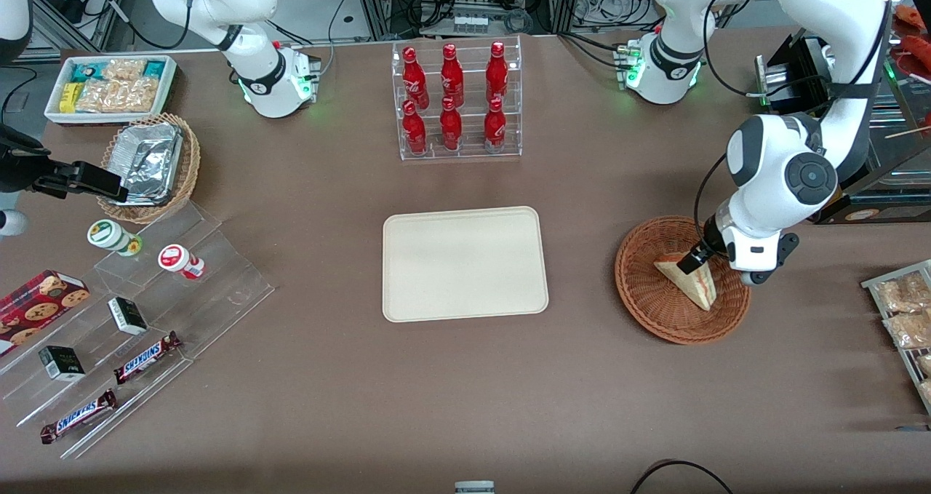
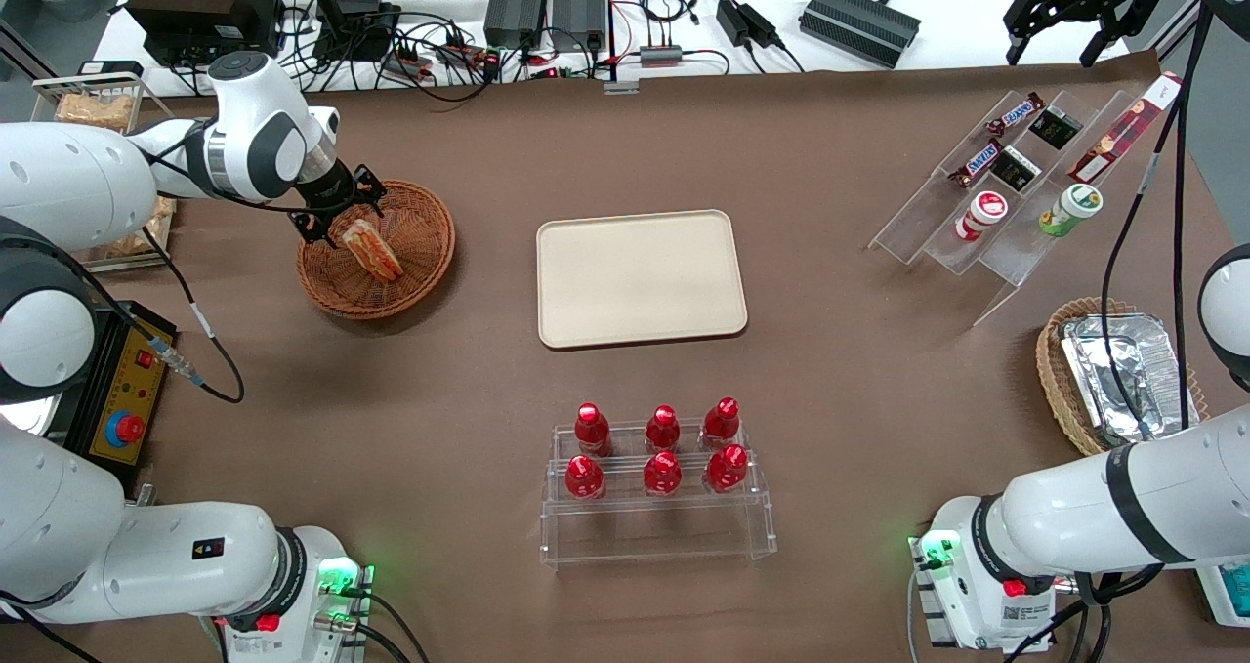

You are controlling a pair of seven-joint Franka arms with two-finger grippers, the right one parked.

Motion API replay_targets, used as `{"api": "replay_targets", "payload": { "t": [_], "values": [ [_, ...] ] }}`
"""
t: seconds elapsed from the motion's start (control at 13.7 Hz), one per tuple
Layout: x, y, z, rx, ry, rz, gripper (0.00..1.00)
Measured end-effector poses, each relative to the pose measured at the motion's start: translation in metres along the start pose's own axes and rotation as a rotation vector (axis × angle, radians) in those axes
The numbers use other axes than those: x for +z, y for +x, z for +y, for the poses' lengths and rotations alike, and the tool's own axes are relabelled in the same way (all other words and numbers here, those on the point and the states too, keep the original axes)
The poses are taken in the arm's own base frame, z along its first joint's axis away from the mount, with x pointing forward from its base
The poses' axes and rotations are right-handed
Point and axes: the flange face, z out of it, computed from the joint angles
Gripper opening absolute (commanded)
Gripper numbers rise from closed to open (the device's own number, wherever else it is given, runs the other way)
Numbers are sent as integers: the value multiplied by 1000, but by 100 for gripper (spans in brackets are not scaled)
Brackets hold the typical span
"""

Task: Place sandwich from basket to tray
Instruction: 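Lower the open left gripper around the sandwich's upright edge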

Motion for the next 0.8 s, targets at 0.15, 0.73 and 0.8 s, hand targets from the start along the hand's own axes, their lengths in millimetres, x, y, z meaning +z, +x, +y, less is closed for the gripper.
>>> {"api": "replay_targets", "payload": {
  "t": [0.15,0.73,0.8],
  "values": [
    [6,2,2,-1,-10,6,100],
    [43,8,6,-7,-27,6,51],
    [43,9,5,-7,-24,7,28]
  ]
}}
